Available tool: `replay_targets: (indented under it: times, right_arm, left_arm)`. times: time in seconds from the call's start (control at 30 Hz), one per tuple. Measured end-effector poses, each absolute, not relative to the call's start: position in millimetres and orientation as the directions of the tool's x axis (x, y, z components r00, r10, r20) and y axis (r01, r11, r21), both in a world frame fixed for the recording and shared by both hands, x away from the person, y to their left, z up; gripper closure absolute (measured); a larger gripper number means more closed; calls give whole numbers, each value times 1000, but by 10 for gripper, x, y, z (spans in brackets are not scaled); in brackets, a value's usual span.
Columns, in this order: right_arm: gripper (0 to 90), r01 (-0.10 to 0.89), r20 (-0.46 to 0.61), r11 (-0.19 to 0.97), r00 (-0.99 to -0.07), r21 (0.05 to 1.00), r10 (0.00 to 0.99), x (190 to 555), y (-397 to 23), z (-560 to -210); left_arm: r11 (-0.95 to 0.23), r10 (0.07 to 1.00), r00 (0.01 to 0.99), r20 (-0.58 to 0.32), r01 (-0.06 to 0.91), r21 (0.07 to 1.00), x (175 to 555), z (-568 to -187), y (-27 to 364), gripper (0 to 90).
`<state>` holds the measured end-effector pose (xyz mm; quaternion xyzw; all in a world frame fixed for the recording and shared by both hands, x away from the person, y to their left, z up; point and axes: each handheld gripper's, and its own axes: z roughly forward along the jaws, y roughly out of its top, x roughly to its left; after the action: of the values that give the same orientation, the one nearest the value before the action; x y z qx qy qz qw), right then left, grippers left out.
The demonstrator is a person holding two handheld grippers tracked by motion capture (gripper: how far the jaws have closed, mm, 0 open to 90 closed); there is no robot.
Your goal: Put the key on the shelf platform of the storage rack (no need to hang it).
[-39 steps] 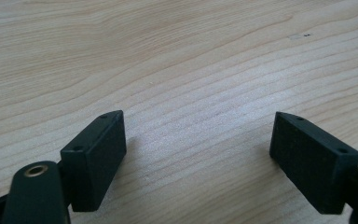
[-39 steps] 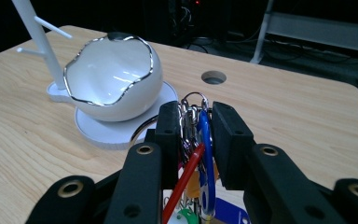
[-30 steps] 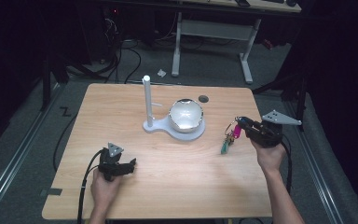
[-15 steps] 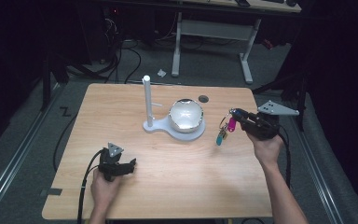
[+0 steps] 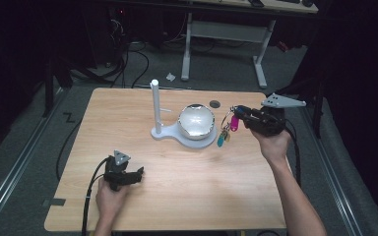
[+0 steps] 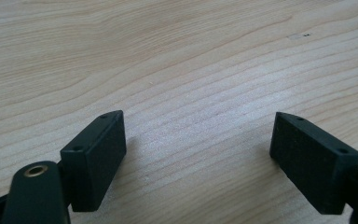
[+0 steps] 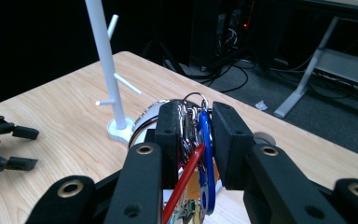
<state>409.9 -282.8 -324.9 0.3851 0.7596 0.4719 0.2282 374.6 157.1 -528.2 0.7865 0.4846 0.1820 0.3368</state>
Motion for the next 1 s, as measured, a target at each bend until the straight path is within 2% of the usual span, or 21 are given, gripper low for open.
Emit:
replay_targets:
  times: [1.0]
  right_arm:
    - [738, 410, 24, 333, -660, 849, 751, 4682, -2284, -2939]
  left_arm:
    - [-305, 884, 466, -41, 640, 705, 3746, -5281, 1572, 188]
